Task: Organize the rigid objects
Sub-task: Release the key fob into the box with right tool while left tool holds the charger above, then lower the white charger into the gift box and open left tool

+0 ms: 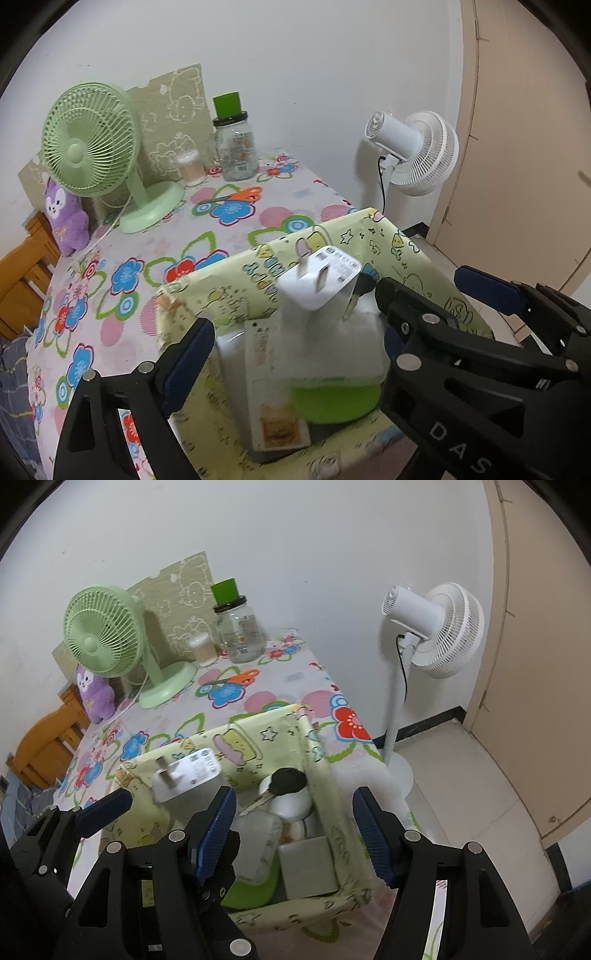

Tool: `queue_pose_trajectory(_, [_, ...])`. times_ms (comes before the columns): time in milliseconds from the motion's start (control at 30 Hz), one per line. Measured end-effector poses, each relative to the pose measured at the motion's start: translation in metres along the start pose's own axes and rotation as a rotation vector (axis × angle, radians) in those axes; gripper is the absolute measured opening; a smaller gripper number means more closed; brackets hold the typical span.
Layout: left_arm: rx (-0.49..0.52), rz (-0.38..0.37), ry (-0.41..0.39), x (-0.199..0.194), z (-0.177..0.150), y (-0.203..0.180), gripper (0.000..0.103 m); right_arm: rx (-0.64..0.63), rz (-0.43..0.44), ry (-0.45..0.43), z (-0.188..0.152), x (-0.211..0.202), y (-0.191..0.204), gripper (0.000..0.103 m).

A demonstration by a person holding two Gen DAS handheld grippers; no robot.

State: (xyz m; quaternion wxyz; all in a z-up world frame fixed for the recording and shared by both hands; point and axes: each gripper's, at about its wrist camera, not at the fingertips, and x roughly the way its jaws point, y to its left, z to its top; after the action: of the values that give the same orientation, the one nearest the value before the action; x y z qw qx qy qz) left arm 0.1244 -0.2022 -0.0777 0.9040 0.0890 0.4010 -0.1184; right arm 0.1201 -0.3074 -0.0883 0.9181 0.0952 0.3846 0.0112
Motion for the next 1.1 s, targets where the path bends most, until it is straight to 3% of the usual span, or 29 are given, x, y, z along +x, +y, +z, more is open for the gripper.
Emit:
queue_pose_trajectory(433, [-0.046,0.046,-0.03,-0.027,-0.019,0.037,0.097,-0.072,0.023,-0.024,-0.009,-0.014,0.036,0.07])
queue_pose_trajectory(867, [-0.1,0.075,0.01,-0.01,-0.017,0.066,0.097,-0.141,0.013,-0.025,0.004,0.015,0.063,0.069])
queue_pose_trajectory(900, [-0.098,0.076,0.014,-0.008,-0.017,0.066,0.097,-0.144,0.013,-0.023,0.005,0.017,0.064,0.067])
queue_pose_trajectory(967, [-0.099,0.071,0.018,-0.005,-0.016,0.067,0.097,-0.142,0.023,-0.013,0.005,0.022,0.063,0.053])
queue_pose_trajectory(1100, [-0.093,0.067,0.023,-0.001,-0.016,0.067,0.097,-0.15,-0.005,-0.03,0.006,0.023,0.063,0.052])
